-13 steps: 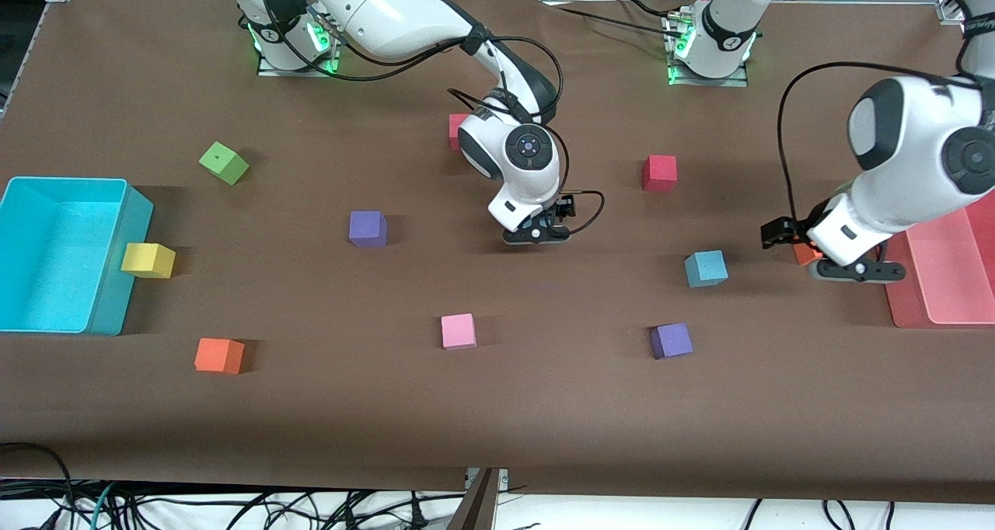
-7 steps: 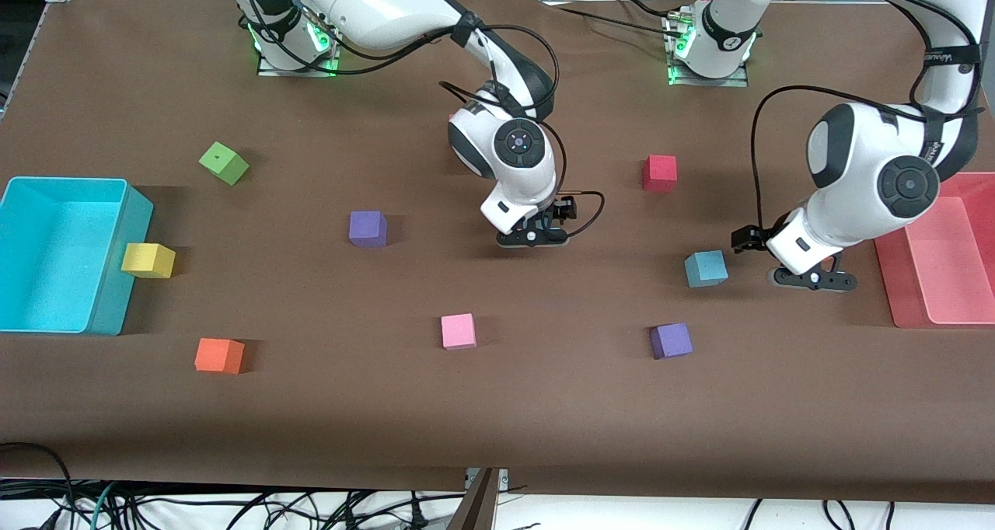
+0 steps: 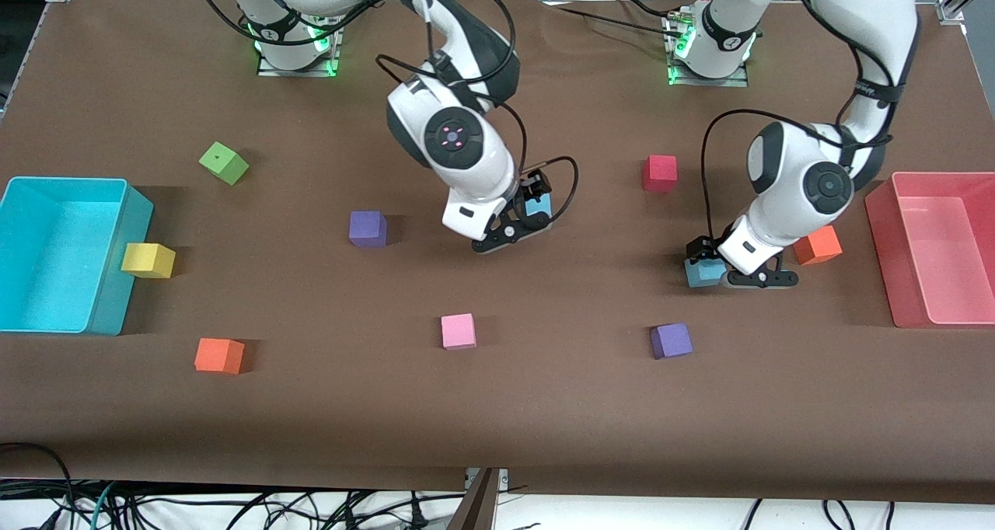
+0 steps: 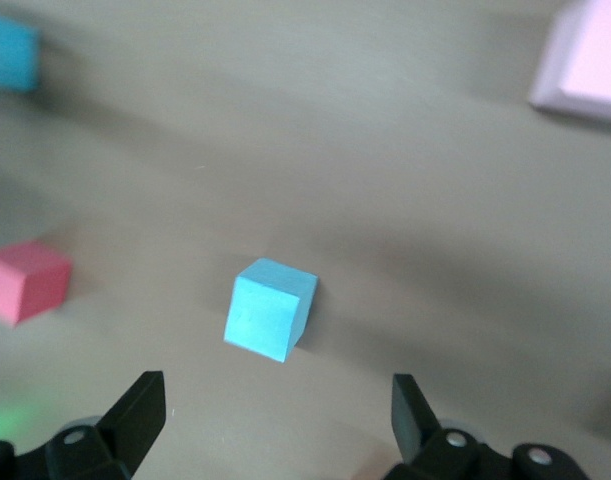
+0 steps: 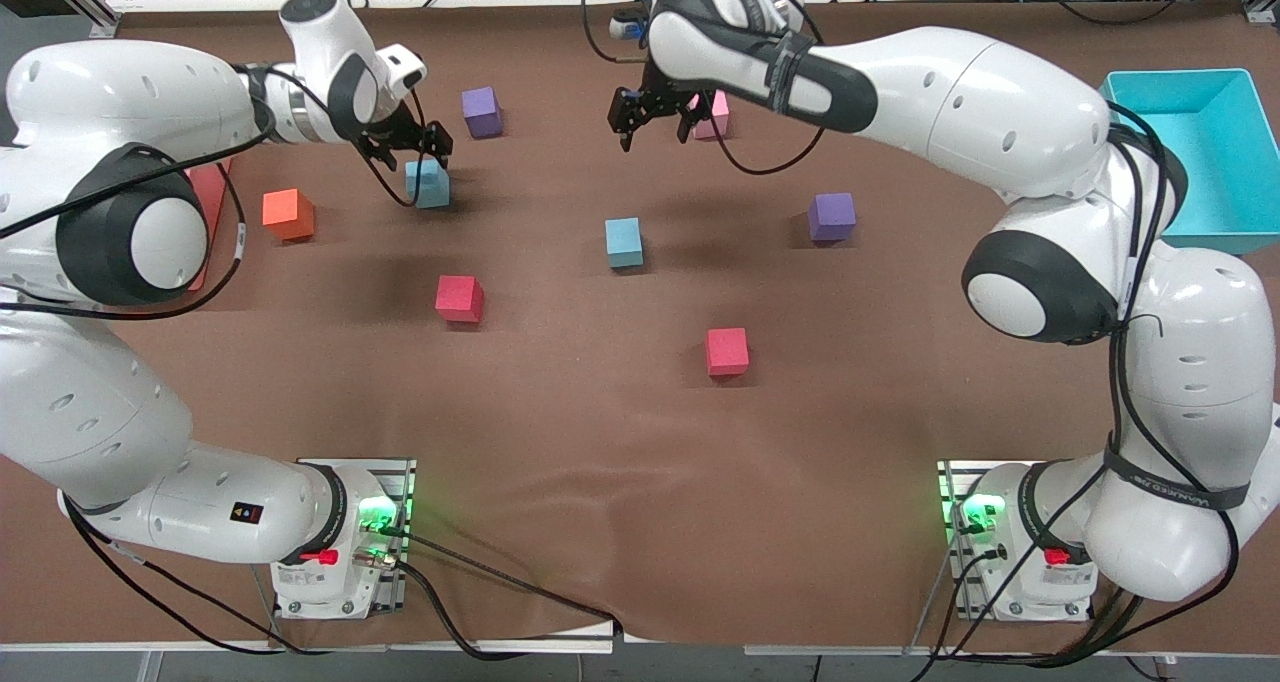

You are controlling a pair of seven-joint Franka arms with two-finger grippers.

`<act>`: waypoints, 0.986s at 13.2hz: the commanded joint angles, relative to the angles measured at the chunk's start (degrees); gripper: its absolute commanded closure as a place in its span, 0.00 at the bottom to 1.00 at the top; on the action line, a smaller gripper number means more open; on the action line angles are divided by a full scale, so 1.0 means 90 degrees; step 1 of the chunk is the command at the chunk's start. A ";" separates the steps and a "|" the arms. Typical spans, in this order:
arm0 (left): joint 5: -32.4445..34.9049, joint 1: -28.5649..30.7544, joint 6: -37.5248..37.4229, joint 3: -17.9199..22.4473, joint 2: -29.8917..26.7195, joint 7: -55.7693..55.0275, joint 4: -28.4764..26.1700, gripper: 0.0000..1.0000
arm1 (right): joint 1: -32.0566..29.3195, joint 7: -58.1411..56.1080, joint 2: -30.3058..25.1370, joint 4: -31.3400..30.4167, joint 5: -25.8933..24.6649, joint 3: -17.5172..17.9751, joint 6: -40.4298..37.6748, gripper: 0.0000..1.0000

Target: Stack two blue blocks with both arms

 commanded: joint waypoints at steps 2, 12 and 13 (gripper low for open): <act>-0.0086 -0.0077 0.0221 0.0017 0.0004 -0.0001 -0.0140 0.01 | -0.0534 -0.2314 -0.0695 -0.1185 0.0534 0.0206 0.0674 0.00; -0.0036 -0.0087 0.0777 0.0027 0.0365 -0.0001 -0.0169 0.49 | -0.1043 -0.5931 -0.1586 -0.4440 0.2019 0.0576 0.3779 0.00; -0.0036 -0.0087 0.0768 0.0027 0.0346 0.0018 -0.0169 0.64 | -0.1033 -0.5989 -0.1547 -0.4538 0.2107 0.0655 0.4043 0.00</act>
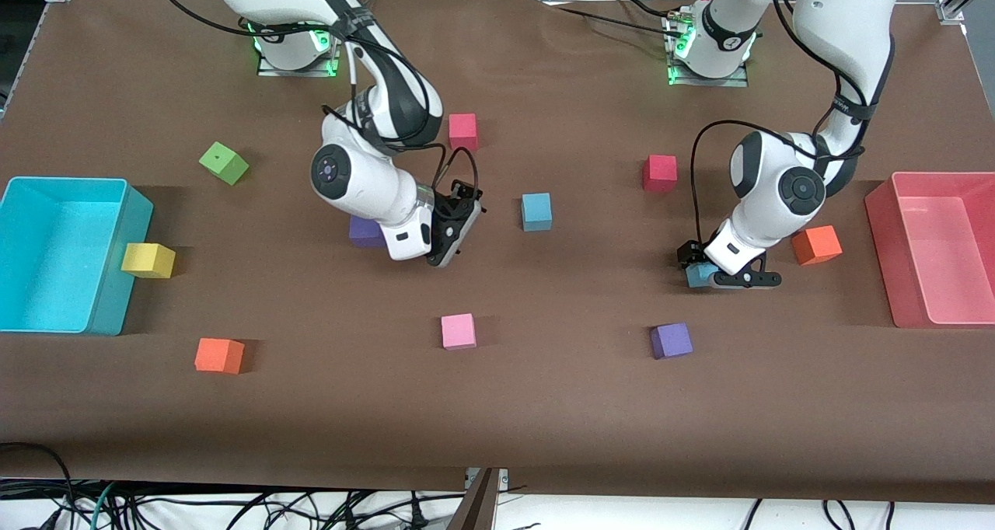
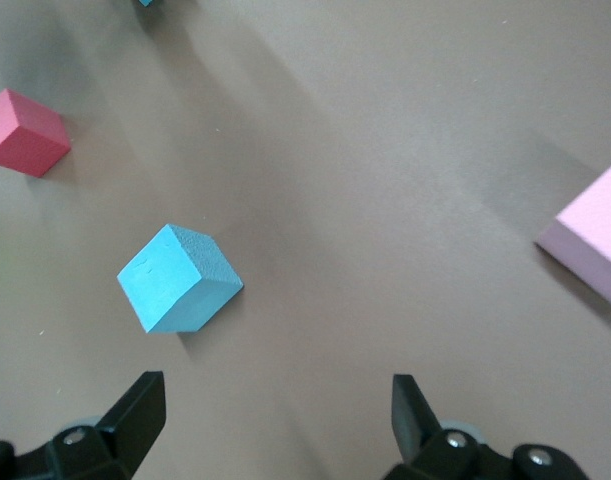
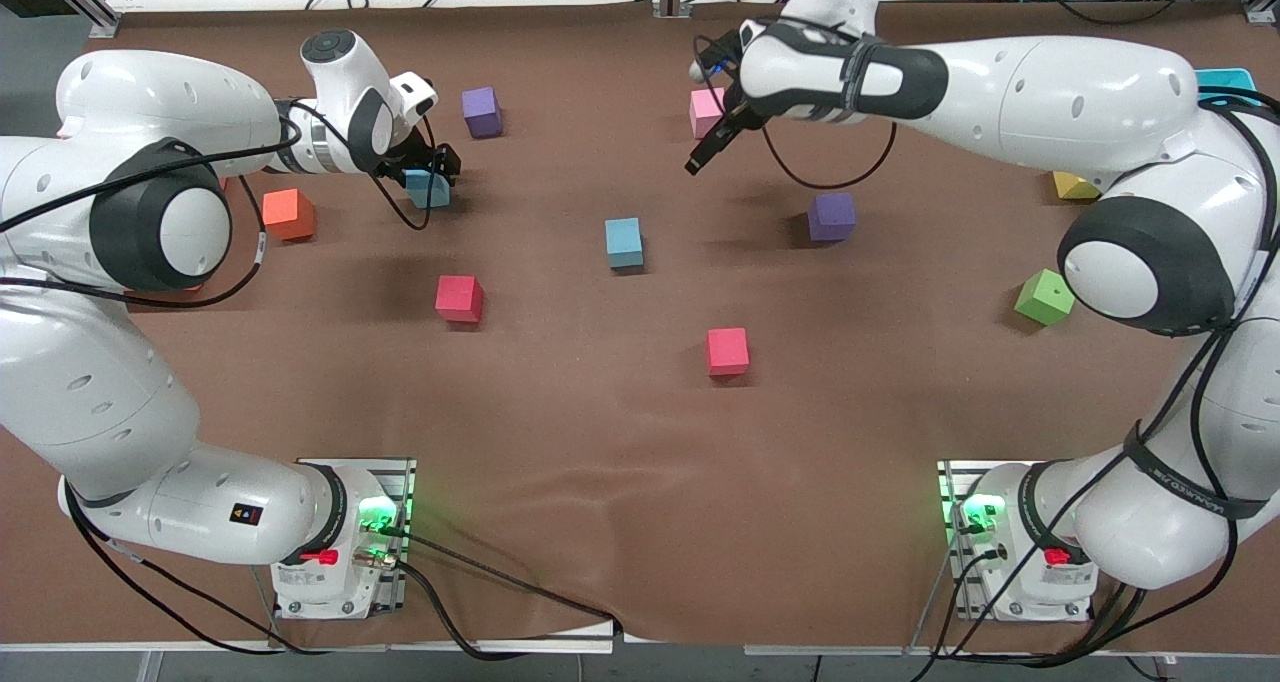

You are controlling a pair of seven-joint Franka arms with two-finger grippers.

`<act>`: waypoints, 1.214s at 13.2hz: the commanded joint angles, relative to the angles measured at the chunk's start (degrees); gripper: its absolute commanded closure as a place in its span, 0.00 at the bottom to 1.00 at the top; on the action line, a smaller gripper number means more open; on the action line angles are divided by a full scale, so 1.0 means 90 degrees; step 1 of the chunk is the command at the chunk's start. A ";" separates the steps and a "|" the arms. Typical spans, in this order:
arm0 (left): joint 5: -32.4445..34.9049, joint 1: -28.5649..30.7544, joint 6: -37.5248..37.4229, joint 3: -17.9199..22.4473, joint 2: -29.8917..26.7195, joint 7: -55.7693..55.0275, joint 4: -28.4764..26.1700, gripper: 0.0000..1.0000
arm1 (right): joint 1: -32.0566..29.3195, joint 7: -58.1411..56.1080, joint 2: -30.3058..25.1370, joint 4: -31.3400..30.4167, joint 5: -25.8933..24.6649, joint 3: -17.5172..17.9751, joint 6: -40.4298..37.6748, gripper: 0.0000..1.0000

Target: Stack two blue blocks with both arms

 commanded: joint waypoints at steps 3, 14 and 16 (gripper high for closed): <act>-0.0025 -0.0050 -0.0014 0.0028 -0.0246 0.0090 0.0023 1.00 | -0.0263 -0.2134 -0.0046 -0.0565 0.0852 0.0276 0.0247 0.00; -0.0006 -0.0927 -0.2943 -0.1797 -0.0825 -0.3675 0.1837 1.00 | -0.0460 -0.6156 0.0209 -0.0946 0.3833 0.0275 -0.0262 0.00; 0.0004 -0.1395 -0.2924 -0.1798 -0.0406 -0.4311 0.2121 1.00 | -0.0479 -0.6184 0.0325 -0.0907 0.3843 0.0354 -0.0981 0.00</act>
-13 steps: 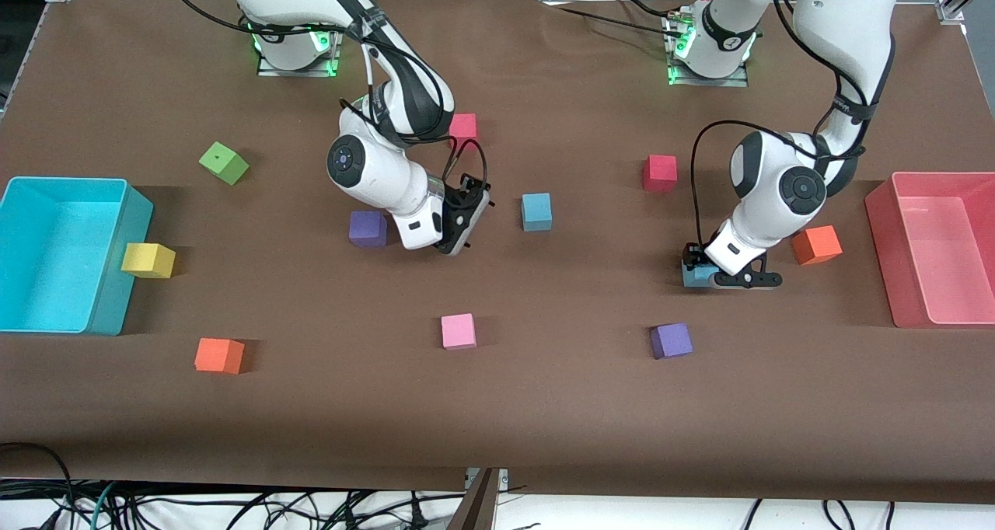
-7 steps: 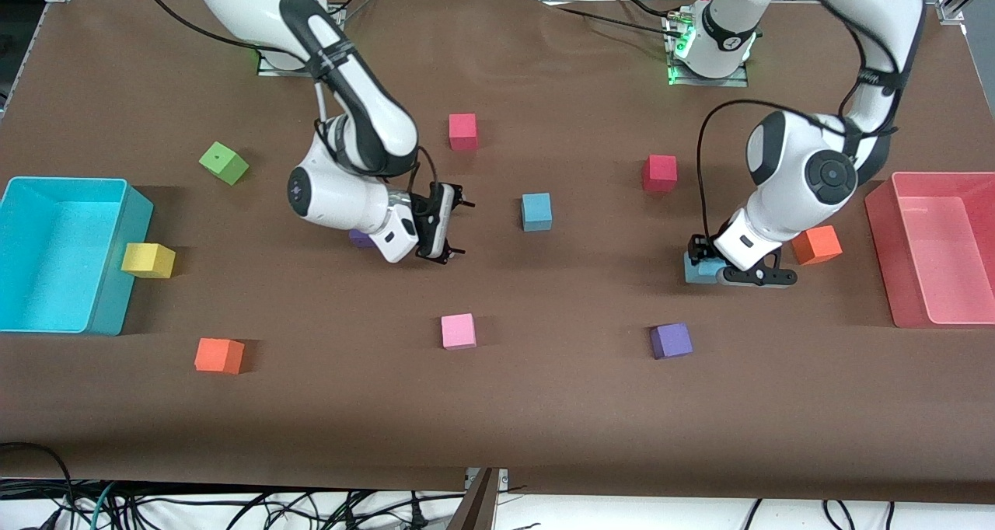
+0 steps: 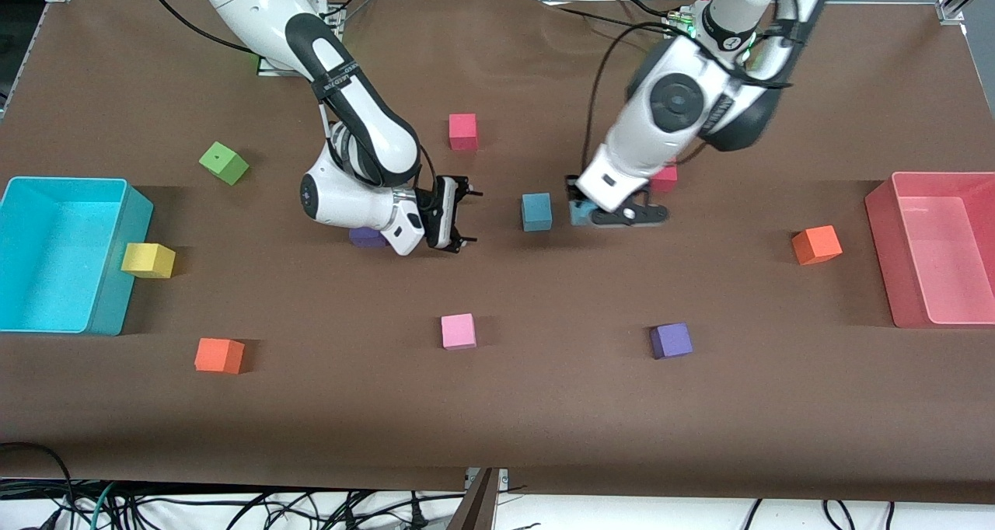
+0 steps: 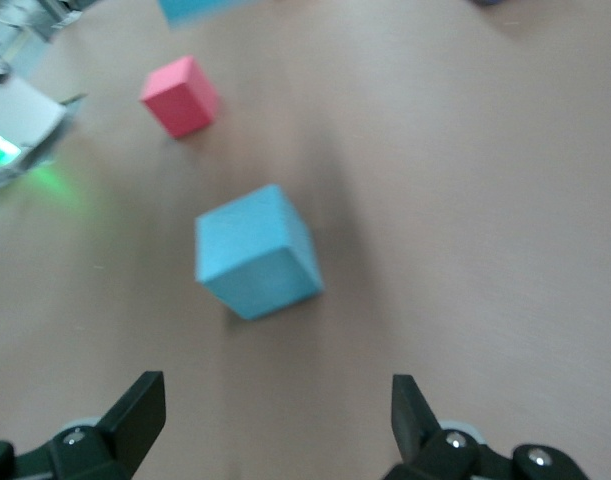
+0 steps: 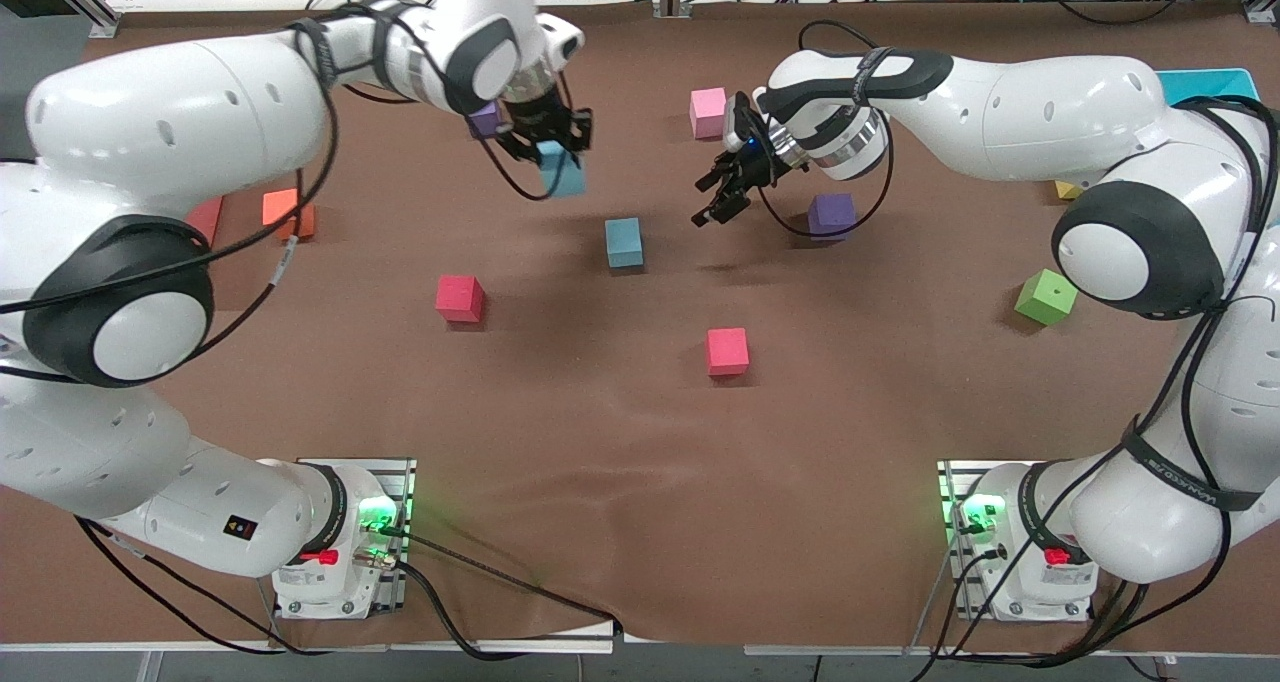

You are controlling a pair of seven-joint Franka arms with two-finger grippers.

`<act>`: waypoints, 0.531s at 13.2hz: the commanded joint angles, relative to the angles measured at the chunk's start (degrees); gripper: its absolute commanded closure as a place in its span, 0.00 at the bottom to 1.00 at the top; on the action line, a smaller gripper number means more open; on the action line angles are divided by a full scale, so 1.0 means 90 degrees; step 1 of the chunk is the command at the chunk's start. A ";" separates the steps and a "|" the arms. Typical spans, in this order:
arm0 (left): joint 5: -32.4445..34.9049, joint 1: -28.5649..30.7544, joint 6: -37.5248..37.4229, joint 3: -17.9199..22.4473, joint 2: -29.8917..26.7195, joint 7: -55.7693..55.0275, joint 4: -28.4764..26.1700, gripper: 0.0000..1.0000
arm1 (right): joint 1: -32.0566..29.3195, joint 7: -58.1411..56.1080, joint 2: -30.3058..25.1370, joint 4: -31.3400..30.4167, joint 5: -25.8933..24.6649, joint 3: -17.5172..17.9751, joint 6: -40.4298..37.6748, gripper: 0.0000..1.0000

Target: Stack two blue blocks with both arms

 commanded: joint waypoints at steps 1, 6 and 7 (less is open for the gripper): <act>0.0004 -0.0411 0.0068 0.0075 0.0672 -0.0692 0.0543 1.00 | -0.0061 -0.0402 0.0003 -0.0081 0.0184 0.0069 -0.0681 0.00; 0.0014 -0.0618 0.0654 0.0114 0.1054 -0.0792 0.0553 1.00 | -0.0042 -0.1312 0.0120 -0.0257 0.0651 0.0069 -0.0634 0.00; 0.0014 -0.0618 0.0742 0.0123 0.1122 -0.0782 0.0553 1.00 | -0.0013 -0.1438 0.0227 -0.0237 0.0837 0.0069 -0.0557 0.00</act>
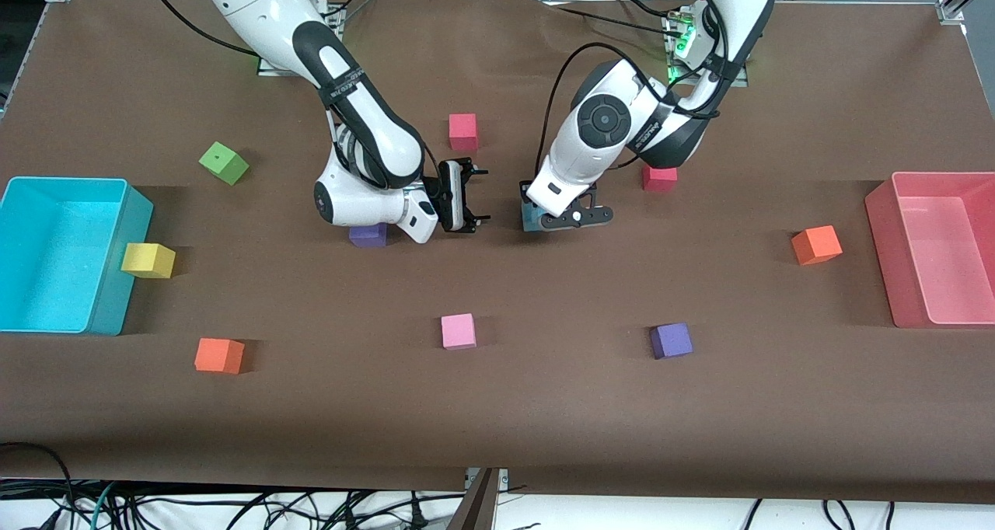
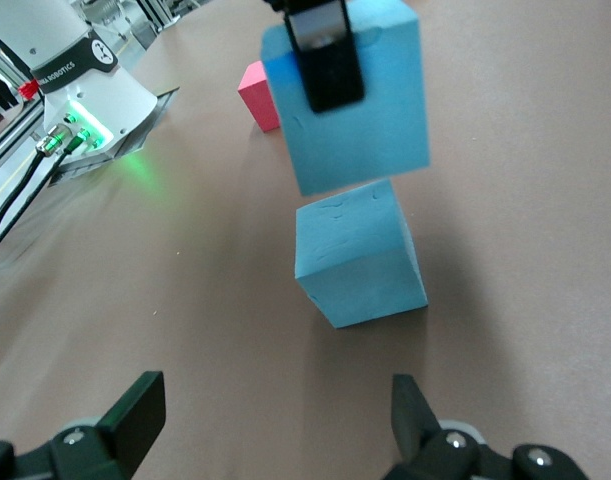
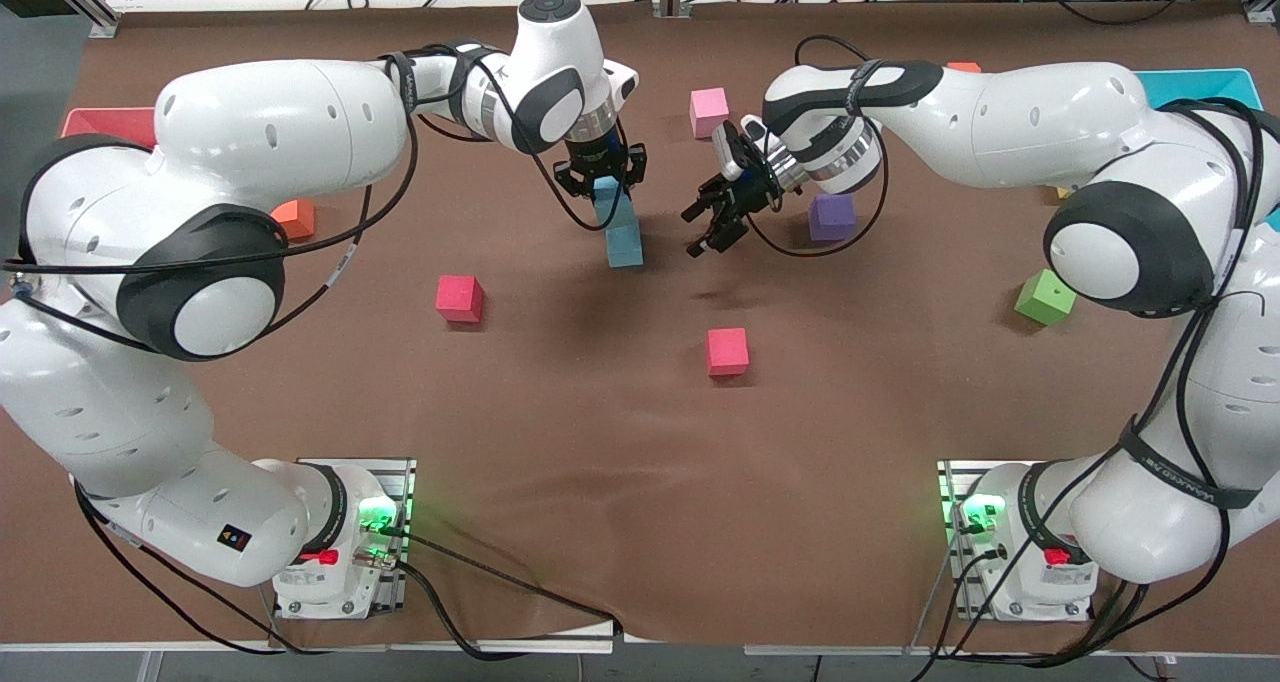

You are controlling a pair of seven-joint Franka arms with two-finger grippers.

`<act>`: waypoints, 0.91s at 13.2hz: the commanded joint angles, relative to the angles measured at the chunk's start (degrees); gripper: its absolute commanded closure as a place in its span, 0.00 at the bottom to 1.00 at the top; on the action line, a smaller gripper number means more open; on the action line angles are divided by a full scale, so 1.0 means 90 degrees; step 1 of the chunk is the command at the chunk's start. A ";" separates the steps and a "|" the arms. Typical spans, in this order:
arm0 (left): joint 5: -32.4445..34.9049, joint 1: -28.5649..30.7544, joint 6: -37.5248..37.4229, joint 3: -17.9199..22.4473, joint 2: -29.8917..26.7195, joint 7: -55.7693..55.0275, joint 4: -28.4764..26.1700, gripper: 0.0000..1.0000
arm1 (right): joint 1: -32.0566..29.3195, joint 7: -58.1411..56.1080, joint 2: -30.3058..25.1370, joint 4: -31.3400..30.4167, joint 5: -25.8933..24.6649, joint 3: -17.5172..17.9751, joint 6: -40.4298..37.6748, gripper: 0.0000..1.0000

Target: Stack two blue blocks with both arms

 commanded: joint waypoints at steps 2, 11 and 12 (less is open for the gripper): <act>0.0111 -0.0171 0.0106 0.0116 0.0209 -0.0108 0.0190 1.00 | -0.0005 -0.0529 0.0163 -0.0057 0.0461 0.0085 0.0123 0.00; 0.0394 -0.0367 0.0106 0.0116 0.0180 -0.0215 0.0054 1.00 | 0.0034 -0.0539 0.0260 0.0050 0.0501 0.0085 0.0133 0.00; 0.0395 -0.0367 0.0106 0.0135 0.0170 -0.0215 0.0005 1.00 | 0.0034 -0.0529 0.0260 0.0050 0.0501 0.0085 0.0133 0.00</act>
